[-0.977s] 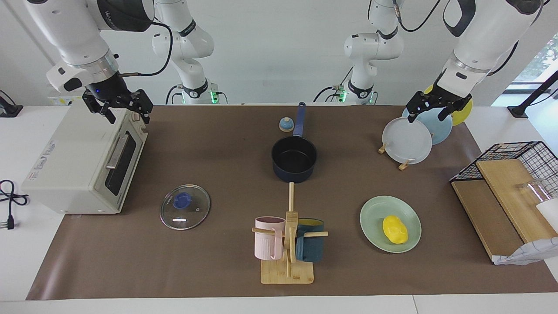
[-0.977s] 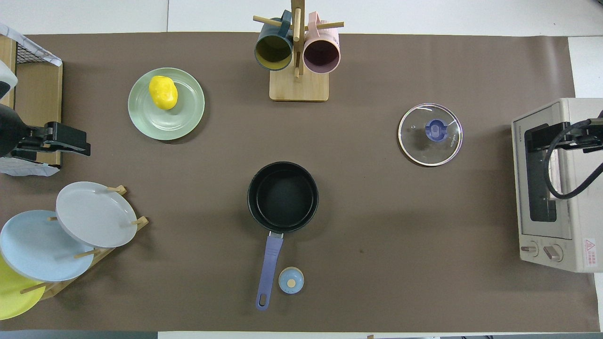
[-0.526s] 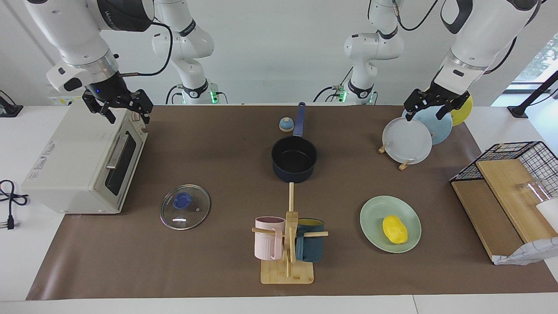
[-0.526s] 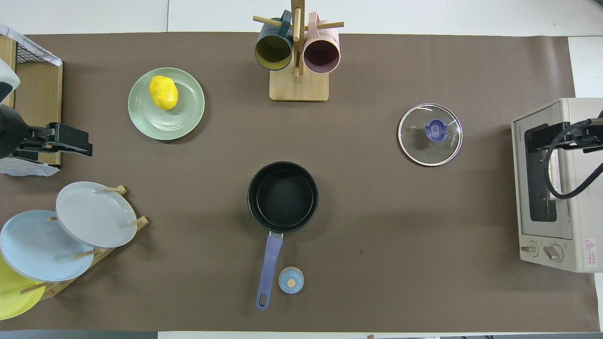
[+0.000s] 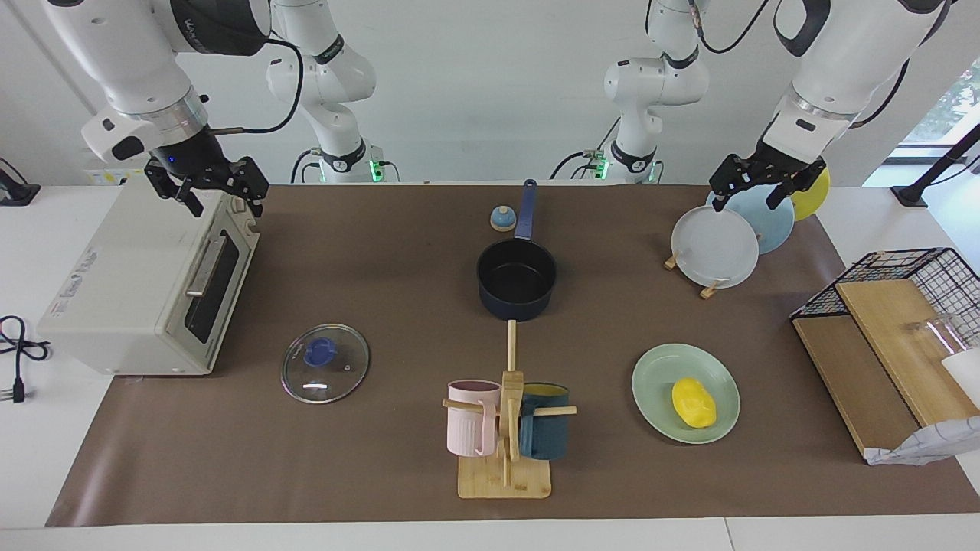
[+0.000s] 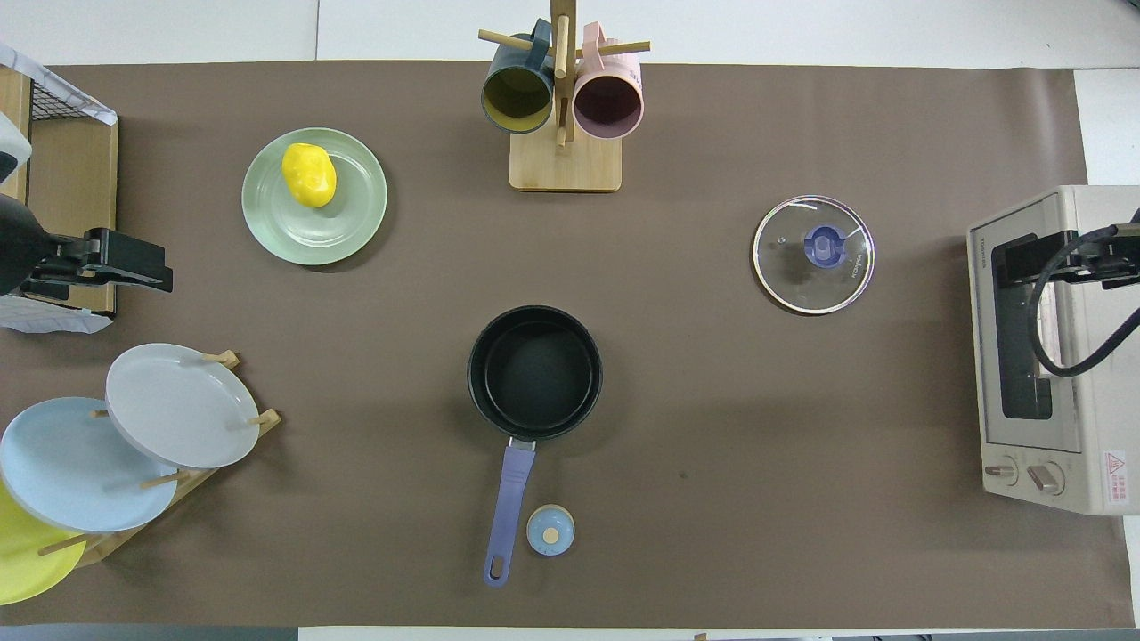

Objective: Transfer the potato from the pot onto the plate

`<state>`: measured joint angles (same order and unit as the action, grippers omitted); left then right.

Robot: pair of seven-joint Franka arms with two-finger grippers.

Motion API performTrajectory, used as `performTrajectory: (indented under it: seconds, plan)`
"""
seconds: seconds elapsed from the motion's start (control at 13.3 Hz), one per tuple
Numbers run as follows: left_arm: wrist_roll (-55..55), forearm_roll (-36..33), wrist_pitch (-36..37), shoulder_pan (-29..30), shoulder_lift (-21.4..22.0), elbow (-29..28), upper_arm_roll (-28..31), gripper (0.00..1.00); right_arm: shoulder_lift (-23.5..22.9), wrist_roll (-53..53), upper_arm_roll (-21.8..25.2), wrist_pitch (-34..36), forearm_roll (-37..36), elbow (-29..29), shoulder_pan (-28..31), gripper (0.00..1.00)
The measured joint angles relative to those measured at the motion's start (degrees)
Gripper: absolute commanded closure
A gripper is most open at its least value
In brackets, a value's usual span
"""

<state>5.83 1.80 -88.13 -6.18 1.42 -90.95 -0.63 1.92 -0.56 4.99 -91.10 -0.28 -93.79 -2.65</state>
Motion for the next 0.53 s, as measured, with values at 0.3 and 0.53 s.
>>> performTrajectory:
  seconds: [0.3,0.53]
  plan:
    - [0.00,-0.15,0.26,0.00,0.00,0.16,0.07,0.00,0.00,0.00,0.00,0.00,0.00,0.00,0.00,0.00]
    - [0.00,-0.85,0.96,0.00,0.01,1.72,0.21,0.00,0.00,0.00,0.00,0.00,0.00,0.00,0.00,0.00]
